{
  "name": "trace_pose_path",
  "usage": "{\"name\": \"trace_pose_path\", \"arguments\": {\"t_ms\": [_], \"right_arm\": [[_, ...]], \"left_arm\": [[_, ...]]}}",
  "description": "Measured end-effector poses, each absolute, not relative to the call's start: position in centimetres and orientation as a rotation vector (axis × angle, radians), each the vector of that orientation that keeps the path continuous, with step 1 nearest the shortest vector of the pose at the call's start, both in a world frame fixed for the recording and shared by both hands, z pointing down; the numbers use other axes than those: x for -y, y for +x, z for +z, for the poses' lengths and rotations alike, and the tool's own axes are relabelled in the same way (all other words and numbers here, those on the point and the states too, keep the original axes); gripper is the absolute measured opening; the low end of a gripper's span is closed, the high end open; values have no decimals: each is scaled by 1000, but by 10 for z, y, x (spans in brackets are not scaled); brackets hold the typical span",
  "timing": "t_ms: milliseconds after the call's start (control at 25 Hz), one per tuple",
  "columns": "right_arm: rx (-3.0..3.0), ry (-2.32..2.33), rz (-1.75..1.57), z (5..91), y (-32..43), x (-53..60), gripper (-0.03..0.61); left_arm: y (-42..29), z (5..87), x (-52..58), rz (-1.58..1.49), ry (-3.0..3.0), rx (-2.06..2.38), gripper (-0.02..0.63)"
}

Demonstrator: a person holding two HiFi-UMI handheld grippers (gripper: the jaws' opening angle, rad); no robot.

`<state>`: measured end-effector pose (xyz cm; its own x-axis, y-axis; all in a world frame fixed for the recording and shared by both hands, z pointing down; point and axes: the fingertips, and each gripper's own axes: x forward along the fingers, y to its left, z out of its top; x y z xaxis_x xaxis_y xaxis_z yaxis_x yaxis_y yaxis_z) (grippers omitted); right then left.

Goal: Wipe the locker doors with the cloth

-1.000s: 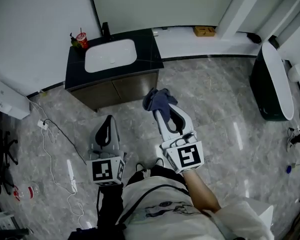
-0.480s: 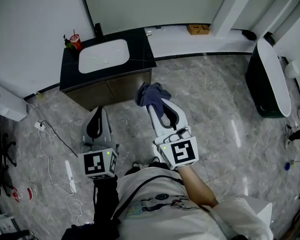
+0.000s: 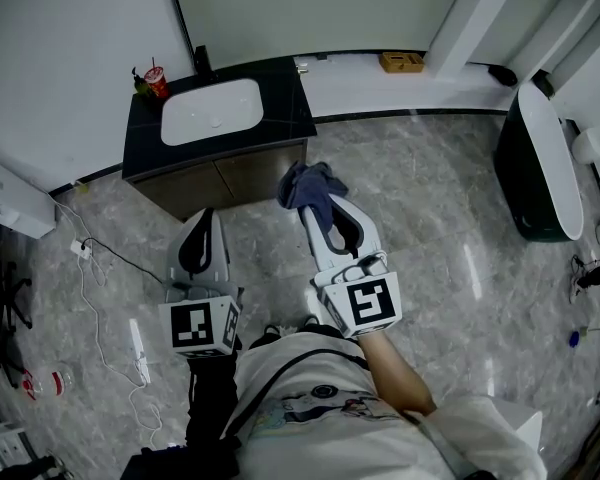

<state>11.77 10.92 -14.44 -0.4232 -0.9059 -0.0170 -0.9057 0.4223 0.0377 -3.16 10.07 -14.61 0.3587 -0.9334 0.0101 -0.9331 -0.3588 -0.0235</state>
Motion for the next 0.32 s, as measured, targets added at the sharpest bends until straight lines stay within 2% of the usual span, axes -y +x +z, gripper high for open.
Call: {"name": "trace_pose_path", "arguments": {"t_ms": [320], "right_arm": [[2636, 1680, -49, -139, 117, -111, 94]], "left_arm": [[-27, -147, -102, -48, -2595, -1750, 2]]}}
